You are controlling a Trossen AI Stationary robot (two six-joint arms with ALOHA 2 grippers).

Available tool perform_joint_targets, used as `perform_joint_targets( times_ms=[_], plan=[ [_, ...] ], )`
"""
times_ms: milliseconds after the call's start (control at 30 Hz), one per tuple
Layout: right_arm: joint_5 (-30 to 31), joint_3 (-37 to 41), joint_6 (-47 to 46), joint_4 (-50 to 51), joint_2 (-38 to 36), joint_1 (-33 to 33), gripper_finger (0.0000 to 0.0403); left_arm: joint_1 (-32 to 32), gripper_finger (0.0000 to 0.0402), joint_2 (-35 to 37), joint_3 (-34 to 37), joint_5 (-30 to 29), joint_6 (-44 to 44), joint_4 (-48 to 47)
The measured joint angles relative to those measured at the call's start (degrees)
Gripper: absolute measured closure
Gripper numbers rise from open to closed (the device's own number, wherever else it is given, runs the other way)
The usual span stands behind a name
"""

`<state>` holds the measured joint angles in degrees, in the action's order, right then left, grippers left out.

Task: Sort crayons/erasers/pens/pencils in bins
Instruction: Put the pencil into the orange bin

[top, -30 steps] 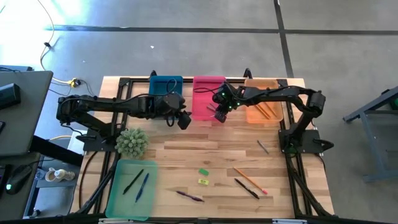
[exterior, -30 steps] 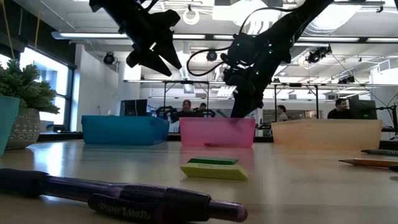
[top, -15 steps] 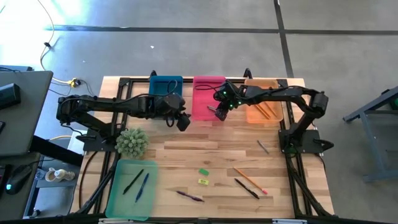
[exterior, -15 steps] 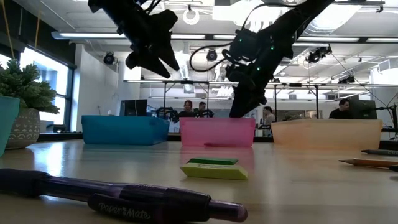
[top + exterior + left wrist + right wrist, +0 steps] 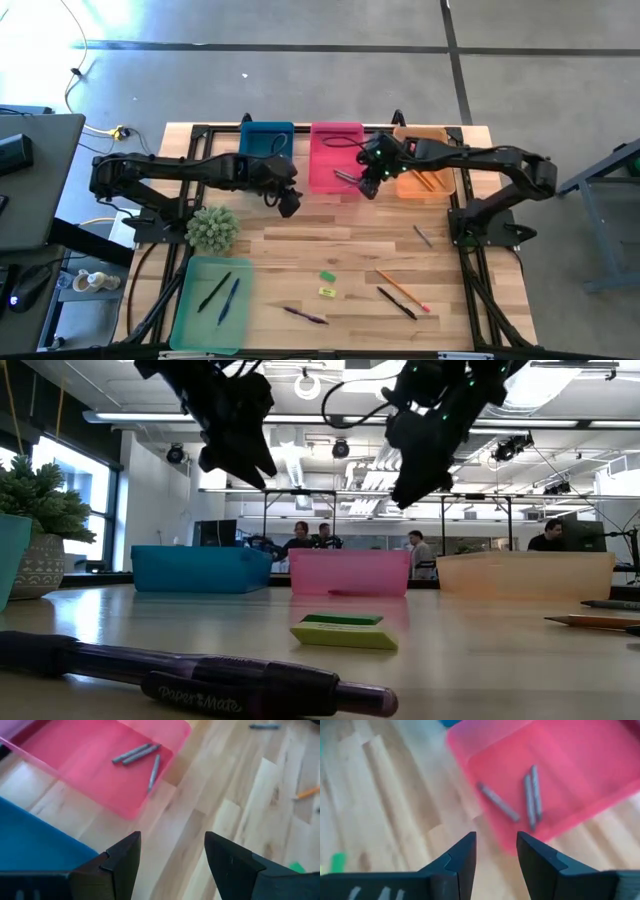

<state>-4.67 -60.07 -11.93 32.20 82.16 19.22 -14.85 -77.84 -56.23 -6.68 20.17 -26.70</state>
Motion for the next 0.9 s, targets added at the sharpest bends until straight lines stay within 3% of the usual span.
perform_joint_targets(
  times_ms=[467, 900],
  plan=[
    [3.04, 0.00, -25.60, 12.91, -2.18, -18.89, 0.0269, 0.39, 0.0195, 7.84, -0.04, 1.69, 0.16, -9.80],
    [5.72, 0.00, -46.92, 21.45, -2.13, -41.20, 0.0269, 4.35, 0.0195, 8.57, -0.04, 1.83, -2.37, -12.13]
  ],
)
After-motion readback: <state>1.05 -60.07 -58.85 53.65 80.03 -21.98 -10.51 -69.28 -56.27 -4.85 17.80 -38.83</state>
